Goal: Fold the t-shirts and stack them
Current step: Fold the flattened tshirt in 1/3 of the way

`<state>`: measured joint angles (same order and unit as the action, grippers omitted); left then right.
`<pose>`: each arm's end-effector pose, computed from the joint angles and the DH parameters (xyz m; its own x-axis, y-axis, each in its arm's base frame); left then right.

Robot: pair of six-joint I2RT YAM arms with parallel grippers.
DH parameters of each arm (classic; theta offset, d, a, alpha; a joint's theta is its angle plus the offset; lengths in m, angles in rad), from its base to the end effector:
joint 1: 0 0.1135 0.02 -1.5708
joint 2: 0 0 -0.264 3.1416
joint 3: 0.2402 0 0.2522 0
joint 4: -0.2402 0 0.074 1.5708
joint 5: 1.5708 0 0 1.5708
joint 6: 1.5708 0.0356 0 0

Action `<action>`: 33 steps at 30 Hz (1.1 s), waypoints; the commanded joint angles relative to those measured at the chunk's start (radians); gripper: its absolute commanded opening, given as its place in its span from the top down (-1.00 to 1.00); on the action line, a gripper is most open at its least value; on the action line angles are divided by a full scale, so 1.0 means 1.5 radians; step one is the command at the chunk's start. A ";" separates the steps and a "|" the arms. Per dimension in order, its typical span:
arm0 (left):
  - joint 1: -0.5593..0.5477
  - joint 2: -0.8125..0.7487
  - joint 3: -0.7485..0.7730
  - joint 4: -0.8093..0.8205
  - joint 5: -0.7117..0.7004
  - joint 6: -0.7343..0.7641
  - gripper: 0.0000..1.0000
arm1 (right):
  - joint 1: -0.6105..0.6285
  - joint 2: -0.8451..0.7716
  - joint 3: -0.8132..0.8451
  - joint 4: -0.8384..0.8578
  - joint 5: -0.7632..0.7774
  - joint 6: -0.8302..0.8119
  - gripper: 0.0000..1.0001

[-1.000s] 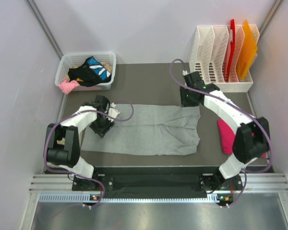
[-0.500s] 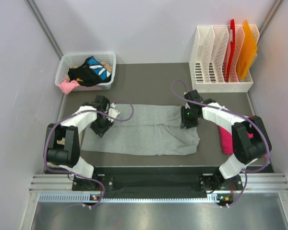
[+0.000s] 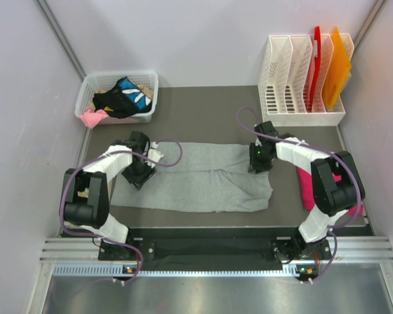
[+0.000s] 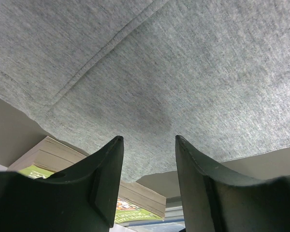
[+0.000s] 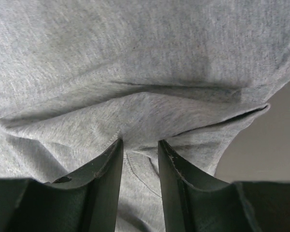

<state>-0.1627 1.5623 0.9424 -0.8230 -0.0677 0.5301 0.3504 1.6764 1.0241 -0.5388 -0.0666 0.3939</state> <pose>0.2628 -0.0407 0.1754 -0.7670 0.6371 -0.0761 0.6270 0.7694 0.1224 0.2993 0.1119 0.1733 -0.9459 0.0620 -0.3185 -0.0029 0.9799 0.1993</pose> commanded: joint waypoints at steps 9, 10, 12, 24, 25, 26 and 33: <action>0.005 -0.006 -0.010 0.005 0.000 0.009 -0.04 | -0.013 0.007 0.045 0.038 -0.040 0.013 0.32; 0.006 -0.006 -0.009 0.005 0.002 0.010 -0.04 | -0.014 0.009 0.047 0.038 -0.045 0.015 0.33; 0.006 -0.007 -0.009 0.006 0.003 0.009 -0.04 | -0.012 0.010 0.053 0.040 -0.051 0.021 0.34; 0.013 -0.014 -0.016 0.009 0.000 0.015 -0.03 | -0.007 0.021 0.039 0.055 -0.065 0.041 0.37; 0.015 -0.014 -0.016 0.009 -0.001 0.016 -0.03 | -0.007 0.022 0.035 0.059 -0.065 0.043 0.38; 0.016 -0.014 -0.017 0.009 0.000 0.017 -0.03 | -0.007 0.023 0.033 0.062 -0.065 0.044 0.39; 0.029 -0.027 -0.026 0.011 -0.009 0.029 -0.02 | -0.007 0.033 0.025 0.070 -0.058 0.045 0.96</action>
<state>-0.1329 1.5620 0.9211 -0.8158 -0.0704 0.5526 0.3420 1.7161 1.0603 -0.4770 -0.1524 0.4549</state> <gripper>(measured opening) 0.513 0.121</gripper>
